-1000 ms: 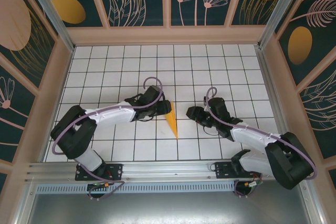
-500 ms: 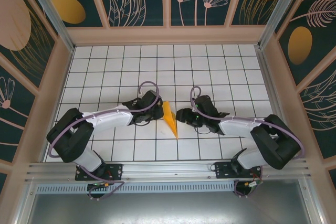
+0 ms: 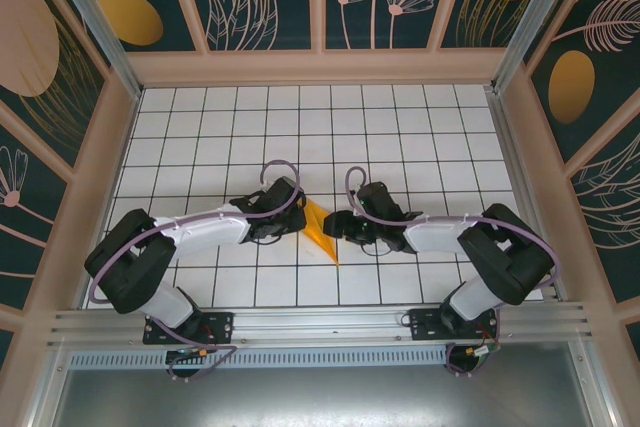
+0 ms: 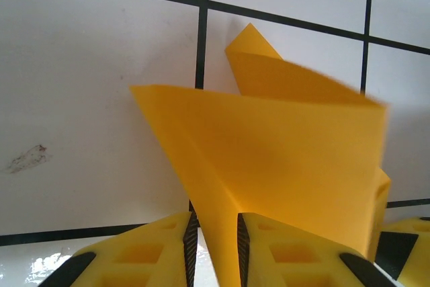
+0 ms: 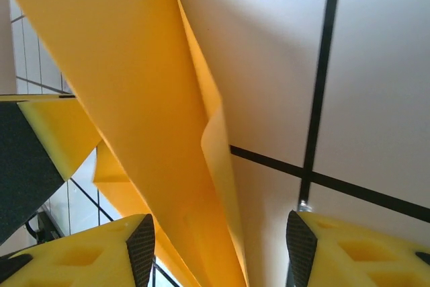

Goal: Fold a paper plane with a square sheet of paper (pick it up from the middle)
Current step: Move a paper plane to the center of the table.

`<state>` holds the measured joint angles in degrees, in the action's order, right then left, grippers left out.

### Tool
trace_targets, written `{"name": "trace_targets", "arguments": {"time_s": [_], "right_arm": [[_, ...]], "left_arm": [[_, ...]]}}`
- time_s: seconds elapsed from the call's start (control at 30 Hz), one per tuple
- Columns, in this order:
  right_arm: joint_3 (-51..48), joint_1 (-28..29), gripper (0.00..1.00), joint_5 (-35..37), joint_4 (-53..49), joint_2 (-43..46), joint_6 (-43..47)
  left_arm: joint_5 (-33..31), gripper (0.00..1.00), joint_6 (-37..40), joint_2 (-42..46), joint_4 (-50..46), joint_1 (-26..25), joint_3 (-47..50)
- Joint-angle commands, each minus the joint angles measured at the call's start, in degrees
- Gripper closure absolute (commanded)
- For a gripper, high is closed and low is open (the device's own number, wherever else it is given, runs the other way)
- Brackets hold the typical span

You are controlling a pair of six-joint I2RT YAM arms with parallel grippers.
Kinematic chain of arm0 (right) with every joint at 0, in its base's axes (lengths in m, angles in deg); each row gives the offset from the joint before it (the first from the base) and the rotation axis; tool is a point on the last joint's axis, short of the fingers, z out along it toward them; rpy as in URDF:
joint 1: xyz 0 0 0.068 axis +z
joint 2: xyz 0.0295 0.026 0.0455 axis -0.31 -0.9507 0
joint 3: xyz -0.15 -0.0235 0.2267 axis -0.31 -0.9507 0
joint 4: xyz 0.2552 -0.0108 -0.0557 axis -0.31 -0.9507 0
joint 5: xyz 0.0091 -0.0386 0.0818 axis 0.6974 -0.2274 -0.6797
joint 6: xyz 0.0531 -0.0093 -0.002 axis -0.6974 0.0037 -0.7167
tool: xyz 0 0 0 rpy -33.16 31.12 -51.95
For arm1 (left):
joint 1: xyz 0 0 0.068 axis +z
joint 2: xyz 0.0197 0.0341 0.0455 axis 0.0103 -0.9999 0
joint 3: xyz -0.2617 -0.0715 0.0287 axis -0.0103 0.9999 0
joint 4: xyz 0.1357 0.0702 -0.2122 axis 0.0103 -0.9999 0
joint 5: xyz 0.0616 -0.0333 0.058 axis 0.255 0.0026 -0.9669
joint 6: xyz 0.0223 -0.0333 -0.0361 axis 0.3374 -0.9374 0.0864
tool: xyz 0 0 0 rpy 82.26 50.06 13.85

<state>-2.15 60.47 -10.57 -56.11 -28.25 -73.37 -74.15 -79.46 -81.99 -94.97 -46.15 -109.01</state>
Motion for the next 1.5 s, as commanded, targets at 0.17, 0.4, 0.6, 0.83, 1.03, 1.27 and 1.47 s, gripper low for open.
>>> {"name": "trace_targets", "arguments": {"time_s": [0.17,0.4,0.6,0.83,1.03,1.27,1.47], "right_arm": [[3.1,1.5,0.44,3.8,-2.7,1.2,2.3],[3.4,1.6,0.42,7.2,-6.7,6.8,5.2],[3.7,2.7,0.44,2.0,-4.6,5.9,6.6],[5.9,4.3,0.47,3.8,-6.4,2.1,7.4],[7.3,5.0,0.47,5.5,-8.5,-0.3,8.4],[8.5,6.3,0.54,5.7,-10.1,-3.4,9.3],[12.2,8.8,0.63,12.8,-16.5,-7.0,10.9]], "left_arm": [[-0.8,0.74,0.2,0.9,0.8,-0.2,0.2],[-0.7,0.75,0.4,0.9,1.3,-0.2,0.2],[-0.3,0.75,0.5,0.6,1.8,-0.2,0.0],[-0.4,0.75,0.5,0.6,1.8,-0.2,0.1],[-0.5,0.75,0.6,0.7,1.5,-0.2,0.0],[-0.4,0.75,0.6,0.6,1.7,-0.2,0.0],[-0.8,0.75,0.8,1.2,1.5,-0.2,0.4]]}}
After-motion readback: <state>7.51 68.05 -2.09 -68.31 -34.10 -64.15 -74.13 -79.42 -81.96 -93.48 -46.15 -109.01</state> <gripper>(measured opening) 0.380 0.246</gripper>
